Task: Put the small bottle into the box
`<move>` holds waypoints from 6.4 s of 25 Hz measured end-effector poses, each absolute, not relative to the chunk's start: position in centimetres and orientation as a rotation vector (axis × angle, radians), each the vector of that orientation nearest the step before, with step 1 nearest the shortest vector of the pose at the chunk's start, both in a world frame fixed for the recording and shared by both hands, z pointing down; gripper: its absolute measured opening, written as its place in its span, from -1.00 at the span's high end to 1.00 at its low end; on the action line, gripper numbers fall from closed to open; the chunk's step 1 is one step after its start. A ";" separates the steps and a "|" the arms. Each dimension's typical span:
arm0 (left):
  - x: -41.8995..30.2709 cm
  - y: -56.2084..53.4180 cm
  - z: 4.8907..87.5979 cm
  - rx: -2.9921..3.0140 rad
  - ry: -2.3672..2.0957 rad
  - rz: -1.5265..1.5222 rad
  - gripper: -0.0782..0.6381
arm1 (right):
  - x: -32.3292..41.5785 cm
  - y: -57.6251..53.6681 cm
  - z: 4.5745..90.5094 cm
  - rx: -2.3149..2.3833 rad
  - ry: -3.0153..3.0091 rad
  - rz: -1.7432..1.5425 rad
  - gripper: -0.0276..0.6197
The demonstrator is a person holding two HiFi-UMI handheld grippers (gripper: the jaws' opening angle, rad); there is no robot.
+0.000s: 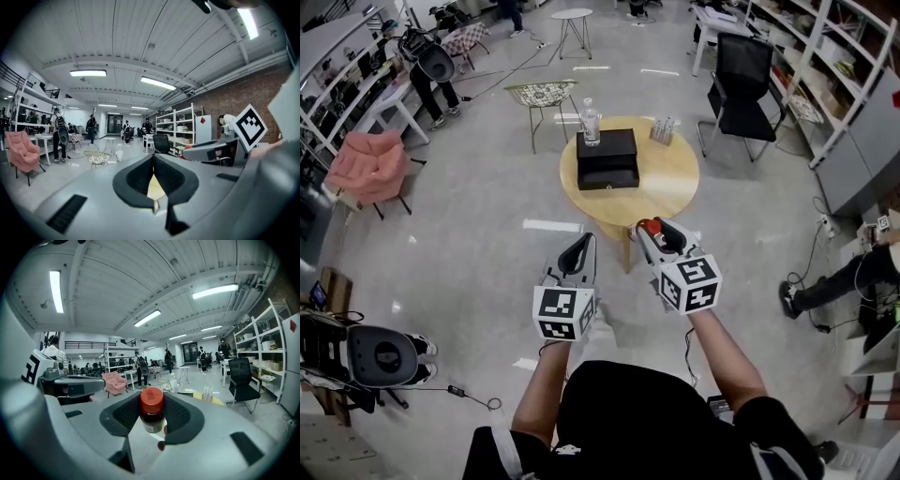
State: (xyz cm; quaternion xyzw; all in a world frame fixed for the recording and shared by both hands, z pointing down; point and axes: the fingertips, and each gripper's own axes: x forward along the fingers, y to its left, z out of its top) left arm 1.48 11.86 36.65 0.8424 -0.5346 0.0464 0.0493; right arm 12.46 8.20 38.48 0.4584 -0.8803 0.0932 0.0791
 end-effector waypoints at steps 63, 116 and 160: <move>-8.9 -27.9 47.3 2.464 -1.357 0.339 0.75 | 2.3 -30.4 50.4 1.348 -2.362 0.477 0.49; -6.5 -36.6 60.3 2.174 -1.323 0.493 0.75 | 1.0 -38.3 68.5 1.001 -2.153 0.600 0.49; -7.9 -30.9 52.9 2.316 -1.375 0.395 0.75 | 0.9 -34.5 58.6 1.171 -2.332 0.565 0.50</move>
